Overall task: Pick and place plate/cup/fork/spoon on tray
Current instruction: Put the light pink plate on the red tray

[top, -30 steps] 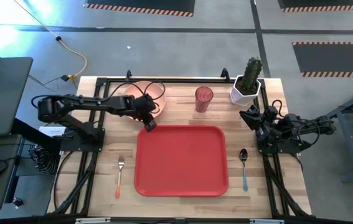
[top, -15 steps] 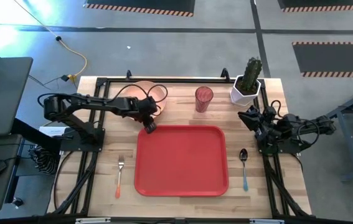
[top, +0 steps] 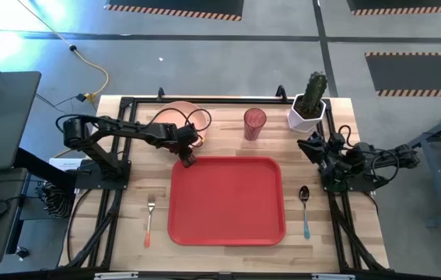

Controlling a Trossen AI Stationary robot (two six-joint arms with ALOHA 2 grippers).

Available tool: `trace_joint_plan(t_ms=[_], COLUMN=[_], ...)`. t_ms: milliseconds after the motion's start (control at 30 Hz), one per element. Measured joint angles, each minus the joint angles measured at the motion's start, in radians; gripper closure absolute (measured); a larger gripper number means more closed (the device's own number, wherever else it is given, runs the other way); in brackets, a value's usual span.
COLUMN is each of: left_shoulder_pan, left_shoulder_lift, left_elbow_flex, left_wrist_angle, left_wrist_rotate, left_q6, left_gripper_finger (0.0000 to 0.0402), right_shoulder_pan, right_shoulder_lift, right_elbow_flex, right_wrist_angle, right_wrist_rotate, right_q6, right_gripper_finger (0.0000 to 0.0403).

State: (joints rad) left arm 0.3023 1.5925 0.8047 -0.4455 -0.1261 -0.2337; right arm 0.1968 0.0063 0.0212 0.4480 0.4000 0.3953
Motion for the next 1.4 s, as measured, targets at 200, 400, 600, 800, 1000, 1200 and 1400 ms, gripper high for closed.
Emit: trace_joint_plan(t_ms=[200,400,600,800,1000,1200,1400], left_shoulder_pan=[-0.001,-0.001,-0.014,-0.056,-0.115,-0.18,-0.244], left_shoulder_lift=[-0.001,-0.002,-0.033,-0.128,-0.232,-0.325,-0.387], left_elbow_flex=[0.0,0.001,0.0,0.0,-0.001,0.0,0.0], left_wrist_angle=[0.003,0.007,0.002,0.002,0.001,0.002,0.008], left_wrist_rotate=[-0.005,-0.04,-0.044,-0.037,-0.027,-0.034,-0.001], left_q6=[0.005,0.031,0.033,0.061,0.107,0.163,0.284], left_gripper_finger=[0.0365,0.0391,0.0397,0.04,0.04,0.0401,0.0401], right_shoulder_pan=[0.0,0.0,0.0,0.0,0.0,0.0,0.0], right_shoulder_lift=[0.0,0.0,0.0,0.0,0.0,0.0,0.0], right_elbow_flex=[0.0,0.0,0.0,0.0,0.0,0.0,0.0], right_wrist_angle=[-0.003,-0.003,-0.003,-0.003,-0.011,-0.032,-0.055], right_wrist_rotate=[0.0,0.011,0.061,0.09,0.102,0.124,0.128], right_q6=[0.0,0.0,0.004,0.033,0.023,0.046,0.052], right_gripper_finger=[0.0334,0.0334,0.0334,0.0334,0.0334,0.0334,0.0334])
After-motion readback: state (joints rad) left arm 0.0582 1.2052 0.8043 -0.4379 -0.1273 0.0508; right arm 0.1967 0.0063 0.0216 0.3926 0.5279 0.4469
